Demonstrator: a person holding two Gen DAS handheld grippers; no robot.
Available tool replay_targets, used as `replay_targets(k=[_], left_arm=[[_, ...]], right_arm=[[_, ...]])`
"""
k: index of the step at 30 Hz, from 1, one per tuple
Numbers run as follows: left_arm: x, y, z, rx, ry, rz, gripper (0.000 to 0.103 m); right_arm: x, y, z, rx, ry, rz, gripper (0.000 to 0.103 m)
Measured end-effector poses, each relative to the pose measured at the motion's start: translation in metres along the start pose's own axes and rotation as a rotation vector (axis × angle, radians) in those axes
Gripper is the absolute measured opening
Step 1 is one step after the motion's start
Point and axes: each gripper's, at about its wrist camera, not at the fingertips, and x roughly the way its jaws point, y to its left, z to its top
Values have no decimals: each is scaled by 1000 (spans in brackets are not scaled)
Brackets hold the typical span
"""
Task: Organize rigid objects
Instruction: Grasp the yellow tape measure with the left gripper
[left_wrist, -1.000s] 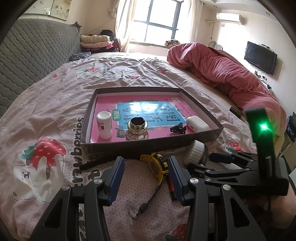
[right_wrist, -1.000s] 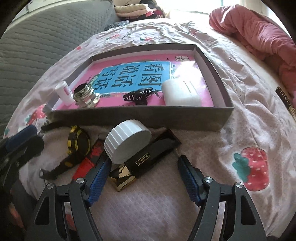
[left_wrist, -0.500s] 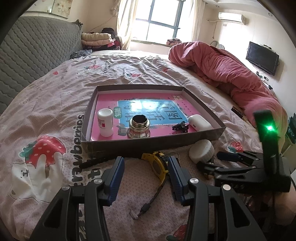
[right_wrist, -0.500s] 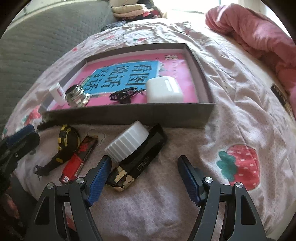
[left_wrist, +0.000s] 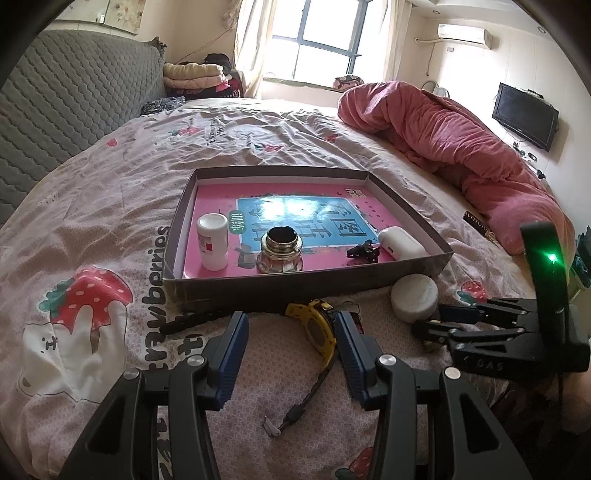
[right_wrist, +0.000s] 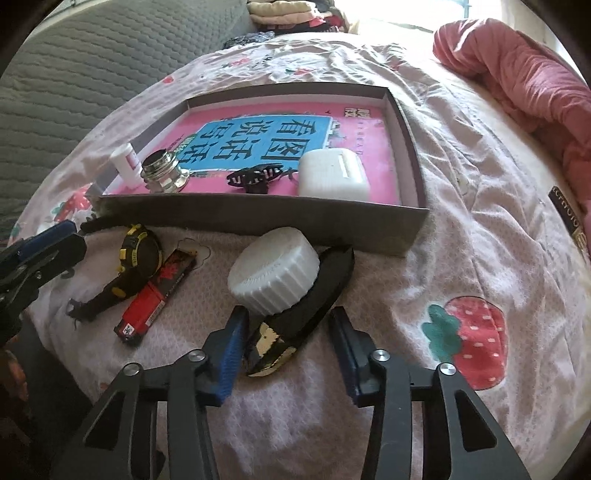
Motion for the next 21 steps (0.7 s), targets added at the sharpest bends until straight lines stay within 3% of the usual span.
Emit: replay_targets(k=[16, 21], left_arm=[[19, -22, 0, 36, 24, -2, 48], [31, -27, 0, 31, 42, 16, 48]], right_arm=[[12, 7, -3, 12, 6, -88, 42], [6, -5, -4, 32, 13, -51, 35]])
